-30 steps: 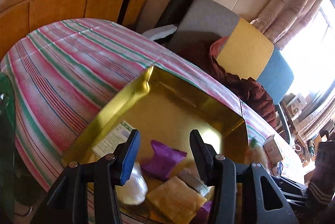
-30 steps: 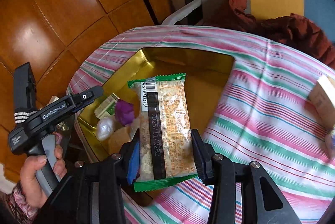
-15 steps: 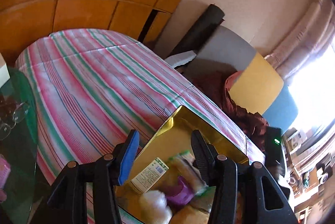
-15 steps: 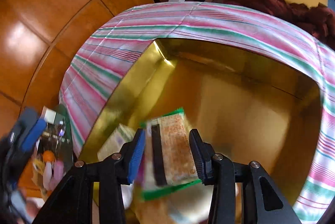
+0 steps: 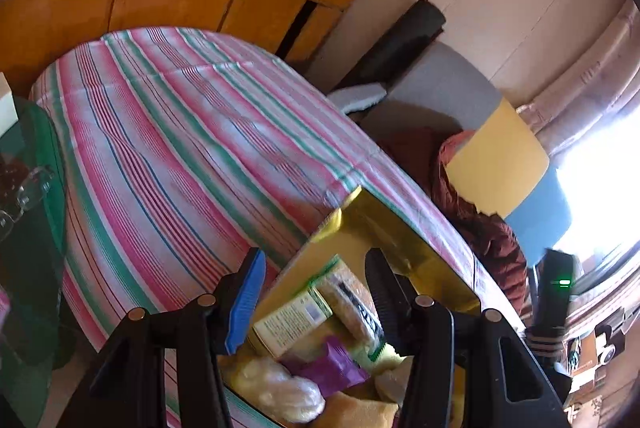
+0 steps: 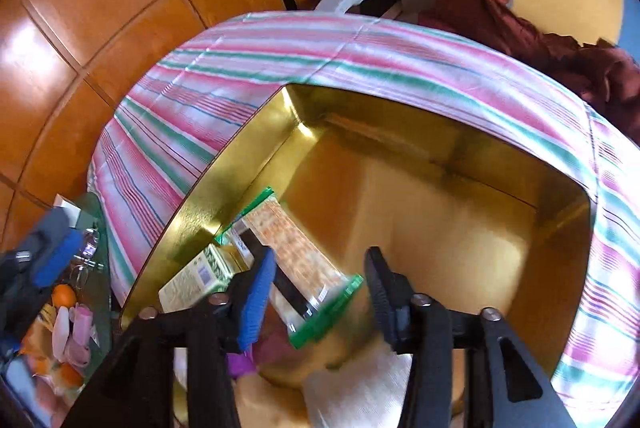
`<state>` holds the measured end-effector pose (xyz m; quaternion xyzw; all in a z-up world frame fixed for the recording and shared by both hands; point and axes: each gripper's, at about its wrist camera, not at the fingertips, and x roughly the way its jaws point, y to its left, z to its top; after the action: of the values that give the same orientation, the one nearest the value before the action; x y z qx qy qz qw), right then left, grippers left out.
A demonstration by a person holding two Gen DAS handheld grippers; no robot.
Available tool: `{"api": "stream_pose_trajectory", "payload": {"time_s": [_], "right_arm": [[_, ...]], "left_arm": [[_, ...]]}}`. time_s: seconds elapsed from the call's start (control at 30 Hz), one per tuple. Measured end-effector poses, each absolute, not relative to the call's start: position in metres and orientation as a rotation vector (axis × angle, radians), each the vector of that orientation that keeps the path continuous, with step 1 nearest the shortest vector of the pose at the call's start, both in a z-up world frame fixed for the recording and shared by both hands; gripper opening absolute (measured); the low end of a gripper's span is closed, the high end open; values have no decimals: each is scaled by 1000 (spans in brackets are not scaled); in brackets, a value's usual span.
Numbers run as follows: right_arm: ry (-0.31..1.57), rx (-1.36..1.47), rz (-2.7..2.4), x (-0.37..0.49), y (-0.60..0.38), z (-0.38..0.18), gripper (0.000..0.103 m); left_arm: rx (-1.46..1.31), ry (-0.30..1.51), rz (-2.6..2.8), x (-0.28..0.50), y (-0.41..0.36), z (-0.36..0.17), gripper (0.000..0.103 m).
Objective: Organize objects
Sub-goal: 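Open the left tool over the tray while the right tool lowers the cracker packet into it, then withdraw both tools from the tray toward the tea box and tissue pack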
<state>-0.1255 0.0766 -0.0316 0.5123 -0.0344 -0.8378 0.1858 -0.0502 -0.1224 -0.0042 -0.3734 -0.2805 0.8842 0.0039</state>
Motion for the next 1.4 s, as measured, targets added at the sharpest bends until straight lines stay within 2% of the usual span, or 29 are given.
{"api": "stream_pose_trajectory", "payload": {"time_s": [0.2,0.4,0.6,0.83,0.93,0.97,1.0,1.1,1.3,1.4], "right_arm": [[10,1311,-2471,-89,107,-8,63],[-6,1266,-2607,-55,165,2,65],[-64,1327,-2722,-28,242,-14,71],[-84,1436,-2831,-21,336,-40,71],[-33,1405,-2903,-37,372,-34,72],[-35,1394,-2921,-44,384,-30,75],[-50,1392,-2929,-54,396,-29,79],[-102,1422,-2941,-79,428,-26,82],[-222,1548,-2874,-111,452,-44,84],[-310,1470,-2788,-99,435,-41,84]], "left_arm": [[-1162,-743,2702,-46,-86,-2,53],[-1143,-582,2556,-37,-35,-5,53],[-1122,-417,2384,-16,27,-9,53],[-1114,-260,2223,16,84,-16,53],[-1119,-231,2177,25,95,-19,53],[-1121,-230,2167,28,96,-19,53],[-1122,-228,2163,30,98,-20,53],[-1135,-220,2172,34,98,-21,53],[-1150,-219,2208,33,93,-22,53],[-1160,-230,2210,31,93,-24,53]]}}
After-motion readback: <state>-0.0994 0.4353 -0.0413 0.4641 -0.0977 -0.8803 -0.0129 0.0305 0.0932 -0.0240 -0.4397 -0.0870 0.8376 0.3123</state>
